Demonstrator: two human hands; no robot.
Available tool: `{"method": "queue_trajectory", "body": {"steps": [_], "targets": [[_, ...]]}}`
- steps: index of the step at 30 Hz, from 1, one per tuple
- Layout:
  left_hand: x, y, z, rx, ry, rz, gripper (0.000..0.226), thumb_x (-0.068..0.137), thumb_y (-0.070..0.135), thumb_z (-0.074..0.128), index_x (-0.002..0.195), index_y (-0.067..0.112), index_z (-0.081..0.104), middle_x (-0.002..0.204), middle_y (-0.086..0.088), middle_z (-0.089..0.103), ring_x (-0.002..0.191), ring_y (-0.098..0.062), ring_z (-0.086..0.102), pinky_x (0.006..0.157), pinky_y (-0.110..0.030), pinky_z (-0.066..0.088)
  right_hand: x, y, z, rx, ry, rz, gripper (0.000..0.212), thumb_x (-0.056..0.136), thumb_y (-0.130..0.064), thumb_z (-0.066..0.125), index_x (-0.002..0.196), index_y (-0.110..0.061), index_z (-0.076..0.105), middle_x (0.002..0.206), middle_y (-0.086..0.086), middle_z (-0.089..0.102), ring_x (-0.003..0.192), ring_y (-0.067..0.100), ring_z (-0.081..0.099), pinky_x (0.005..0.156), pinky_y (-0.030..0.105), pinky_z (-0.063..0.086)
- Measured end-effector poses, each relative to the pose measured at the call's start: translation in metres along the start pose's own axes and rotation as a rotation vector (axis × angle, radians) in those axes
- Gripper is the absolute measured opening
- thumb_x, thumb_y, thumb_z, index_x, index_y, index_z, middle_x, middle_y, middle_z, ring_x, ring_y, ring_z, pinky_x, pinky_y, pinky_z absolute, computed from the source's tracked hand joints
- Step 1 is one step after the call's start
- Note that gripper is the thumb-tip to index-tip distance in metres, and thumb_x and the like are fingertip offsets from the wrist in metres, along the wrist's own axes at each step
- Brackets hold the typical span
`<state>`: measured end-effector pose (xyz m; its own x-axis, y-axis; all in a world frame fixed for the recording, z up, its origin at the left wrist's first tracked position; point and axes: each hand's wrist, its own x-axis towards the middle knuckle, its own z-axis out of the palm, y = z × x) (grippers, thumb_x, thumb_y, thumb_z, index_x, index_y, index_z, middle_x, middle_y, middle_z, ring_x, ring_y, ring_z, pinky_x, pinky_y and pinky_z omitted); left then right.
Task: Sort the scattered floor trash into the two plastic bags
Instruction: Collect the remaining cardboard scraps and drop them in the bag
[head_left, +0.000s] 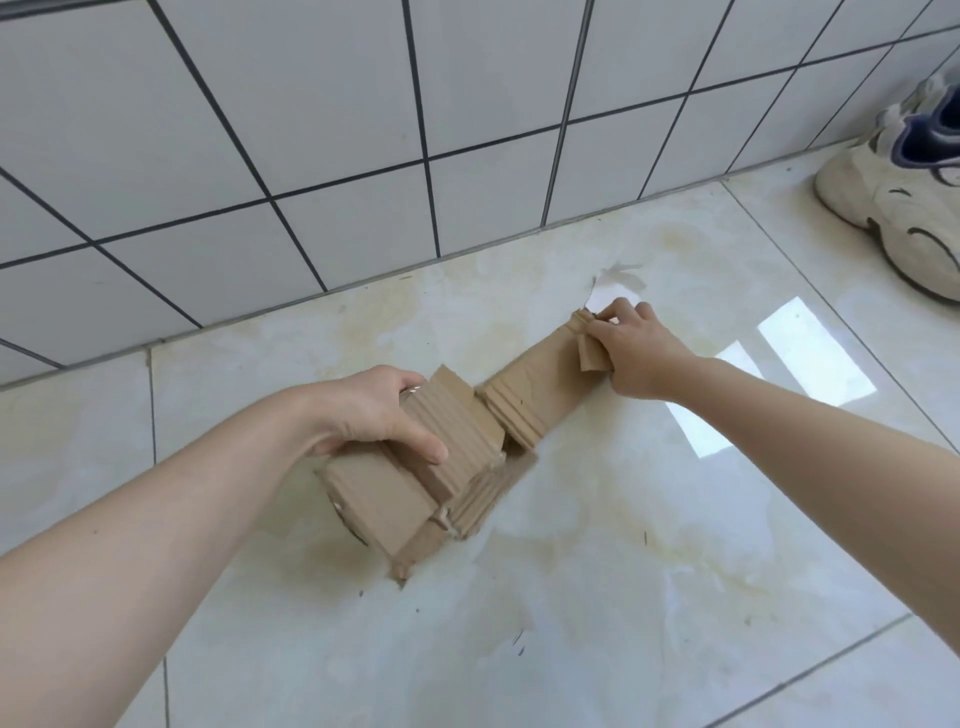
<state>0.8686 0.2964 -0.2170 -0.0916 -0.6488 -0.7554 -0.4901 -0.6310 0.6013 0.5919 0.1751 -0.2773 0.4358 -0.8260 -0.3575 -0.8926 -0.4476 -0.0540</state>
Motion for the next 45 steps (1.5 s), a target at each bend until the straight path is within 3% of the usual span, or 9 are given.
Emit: {"method": "queue_trajectory", "body": {"steps": [5, 12, 14, 19, 25, 31, 36, 41, 45], "targets": [[-0.019, 0.007, -0.005, 0.292, -0.236, -0.18, 0.048, 0.065, 0.007, 0.085, 0.108, 0.01, 0.064, 0.098, -0.012, 0.073, 0.087, -0.029, 0.072, 0.074, -0.048, 0.059, -0.037, -0.028, 0.023, -0.11, 0.035, 0.032, 0.062, 0.076, -0.009, 0.056, 0.134, -0.019, 0.036, 0.127, 0.012, 0.034, 0.108, 0.034, 0.037, 0.072, 0.034, 0.042], [-0.036, 0.012, -0.027, 0.637, -0.002, -0.252, 0.052, 0.062, 0.022, 0.088, 0.107, 0.016, 0.061, 0.095, -0.007, 0.068, 0.081, -0.027, 0.069, 0.063, -0.038, 0.06, -0.067, -0.052, 0.044, -0.151, 0.069, 0.12, 0.05, 0.074, -0.003, 0.056, 0.12, -0.014, 0.041, 0.122, 0.012, 0.035, 0.104, 0.033, 0.038, 0.067, 0.034, 0.034], [-0.044, 0.013, -0.039, 0.56, 0.011, -0.254, 0.05, 0.063, 0.019, 0.087, 0.106, 0.015, 0.06, 0.095, -0.011, 0.069, 0.08, -0.031, 0.07, 0.062, -0.04, 0.059, -0.074, -0.054, 0.046, -0.21, 0.066, 0.161, 0.048, 0.074, -0.003, 0.059, 0.117, -0.014, 0.041, 0.122, 0.011, 0.035, 0.104, 0.031, 0.04, 0.065, 0.034, 0.031], [-0.061, 0.018, -0.051, -0.02, -0.138, -0.096, 0.054, 0.057, 0.017, 0.087, 0.106, 0.015, 0.065, 0.102, -0.015, 0.073, 0.09, -0.033, 0.071, 0.076, -0.048, 0.057, -0.085, -0.053, 0.046, -0.246, 0.057, 0.163, 0.051, 0.073, -0.004, 0.06, 0.119, -0.014, 0.039, 0.122, 0.011, 0.035, 0.103, 0.031, 0.04, 0.065, 0.034, 0.03], [-0.036, 0.018, 0.0, -0.24, -0.041, 0.065, 0.037, 0.07, 0.005, 0.075, 0.106, 0.008, 0.067, 0.1, -0.008, 0.075, 0.089, -0.019, 0.072, 0.072, -0.03, 0.059, -0.093, -0.039, 0.029, 0.169, 0.085, 0.021, 0.032, 0.078, -0.007, 0.05, 0.109, -0.011, 0.041, 0.11, 0.009, 0.047, 0.101, 0.033, 0.047, 0.069, 0.036, 0.037], [0.002, -0.002, 0.062, 0.069, 0.099, 0.111, 0.031, 0.065, 0.016, 0.085, 0.092, 0.017, 0.069, 0.091, 0.004, 0.073, 0.088, -0.014, 0.069, 0.081, -0.03, 0.055, -0.084, -0.01, 0.025, 0.228, 0.24, 0.049, 0.038, 0.077, -0.004, 0.052, 0.115, -0.008, 0.046, 0.115, 0.011, 0.045, 0.102, 0.033, 0.045, 0.081, 0.042, 0.044], [0.005, -0.002, 0.103, 0.475, 0.317, 0.271, 0.041, 0.069, 0.025, 0.072, 0.105, 0.015, 0.056, 0.119, -0.002, 0.046, 0.11, -0.02, 0.048, 0.094, -0.031, 0.043, -0.081, -0.009, 0.035, 0.236, 0.128, 0.008, 0.059, 0.077, -0.011, 0.058, 0.134, -0.012, 0.039, 0.144, 0.016, 0.03, 0.131, 0.037, 0.03, 0.105, 0.041, 0.035], [-0.007, 0.007, 0.146, 0.445, 0.378, 0.397, 0.036, 0.076, 0.011, 0.057, 0.111, 0.014, 0.045, 0.123, -0.003, 0.042, 0.114, -0.025, 0.045, 0.096, -0.032, 0.041, -0.083, -0.015, 0.048, 0.321, 0.101, 0.141, 0.064, 0.076, -0.015, 0.056, 0.136, -0.018, 0.034, 0.139, 0.012, 0.033, 0.126, 0.04, 0.03, 0.104, 0.045, 0.033], [-0.014, 0.011, 0.163, 0.316, 0.28, 0.351, 0.034, 0.077, 0.014, 0.054, 0.107, 0.019, 0.039, 0.118, -0.002, 0.047, 0.108, -0.026, 0.048, 0.088, -0.034, 0.043, -0.086, -0.014, 0.046, 0.497, 0.108, 0.194, 0.057, 0.078, -0.011, 0.057, 0.131, -0.02, 0.038, 0.122, 0.014, 0.04, 0.109, 0.037, 0.04, 0.097, 0.04, 0.038]]}}
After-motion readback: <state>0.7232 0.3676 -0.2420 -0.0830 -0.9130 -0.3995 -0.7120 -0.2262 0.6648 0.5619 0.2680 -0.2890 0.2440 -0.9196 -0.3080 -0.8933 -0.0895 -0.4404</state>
